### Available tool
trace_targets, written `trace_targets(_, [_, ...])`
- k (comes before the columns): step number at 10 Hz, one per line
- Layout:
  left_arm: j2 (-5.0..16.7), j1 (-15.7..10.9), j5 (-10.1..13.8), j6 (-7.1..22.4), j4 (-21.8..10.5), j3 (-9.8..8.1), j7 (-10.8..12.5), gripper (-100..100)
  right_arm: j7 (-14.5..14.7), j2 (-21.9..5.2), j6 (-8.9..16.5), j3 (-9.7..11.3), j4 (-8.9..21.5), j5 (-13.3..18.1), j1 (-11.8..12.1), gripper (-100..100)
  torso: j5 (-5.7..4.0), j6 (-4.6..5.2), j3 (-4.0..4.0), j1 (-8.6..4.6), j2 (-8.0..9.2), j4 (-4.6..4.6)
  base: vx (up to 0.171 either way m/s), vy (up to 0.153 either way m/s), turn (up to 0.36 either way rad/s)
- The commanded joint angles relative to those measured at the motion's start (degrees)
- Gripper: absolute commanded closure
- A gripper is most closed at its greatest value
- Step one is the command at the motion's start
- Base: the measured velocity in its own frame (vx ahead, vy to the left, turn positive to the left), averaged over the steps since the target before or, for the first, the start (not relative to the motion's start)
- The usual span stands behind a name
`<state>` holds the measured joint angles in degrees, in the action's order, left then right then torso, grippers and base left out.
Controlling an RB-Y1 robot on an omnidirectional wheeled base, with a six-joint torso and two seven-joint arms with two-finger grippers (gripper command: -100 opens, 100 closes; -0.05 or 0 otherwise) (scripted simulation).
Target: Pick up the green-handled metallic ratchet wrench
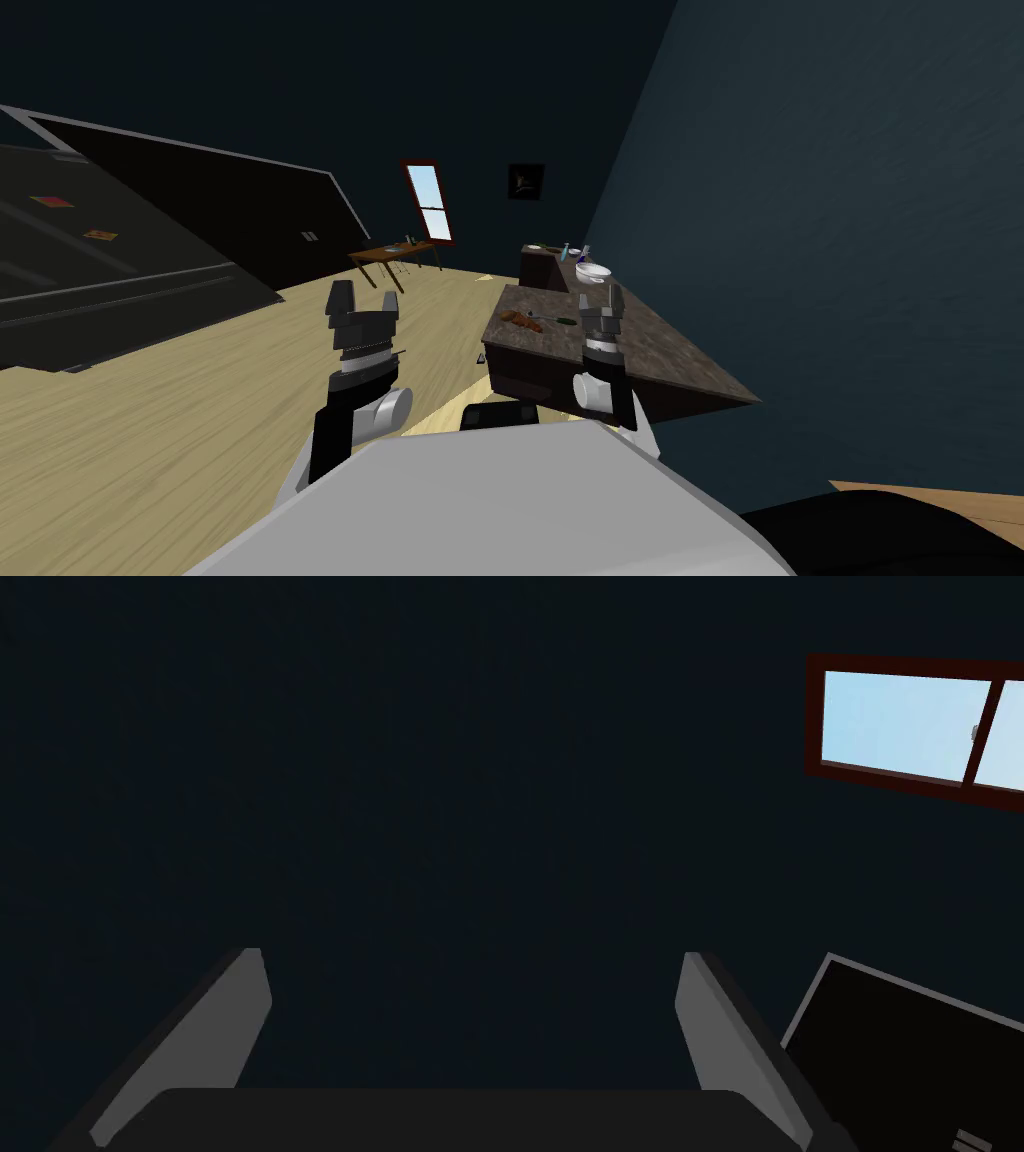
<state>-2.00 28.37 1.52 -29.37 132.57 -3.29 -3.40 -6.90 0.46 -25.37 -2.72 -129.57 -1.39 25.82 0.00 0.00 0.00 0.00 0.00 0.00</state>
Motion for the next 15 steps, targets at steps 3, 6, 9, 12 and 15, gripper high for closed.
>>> trace_targets(3, [0.0, -0.01, 0.0, 0.0, 0.0, 0.0, 0.0, 0, 2.19, -5.69, -0.75, 1.64, 3.17, 1.15, 0.77, -100, 0.0, 0.01, 0.18, 0.03, 0.34, 0.06, -0.099, 0.007, -0.092])
trace_targets(6, [0.0, -0.02, 0.0, 0.0, 0.0, 0.0, 0.0, 0, 4.5, -10.08, -1.45, 3.26, 6.64, 2.29, 1.35, -100, -0.01, 0.02, 0.36, 0.0, 0.63, 0.14, -0.15, 0.0, -0.089])
trace_targets(9, [0.0, -0.01, 0.0, 0.0, 0.0, 0.0, 0.0, 0, 7.44, -15.07, -2.31, 5.26, 11.24, 3.7, 1.89, -100, 0.0, 0.02, 0.34, 0.02, 0.59, 0.13, -0.129, 0.005, -0.084])
trace_targets(12, [0.0, -0.01, 0.0, 0.0, 0.0, 0.0, 0.0, 0, 10.86, -20.01, -3.33, 7.59, 16.41, 5.31, 2.31, -100, 0.01, -0.01, 0.25, 0.07, 0.41, 0.11, -0.111, 0.012, -0.06])
trace_targets(15, [0.0, -0.02, 0.0, 0.0, -0.01, 0.01, 0.0, 0, 14.6, -25.74, -4.52, 10.23, 21.74, 7.07, 2.59, -100, 0.01, -0.01, 0.29, 0.05, 0.47, 0.12, -0.122, 0.006, -0.058])
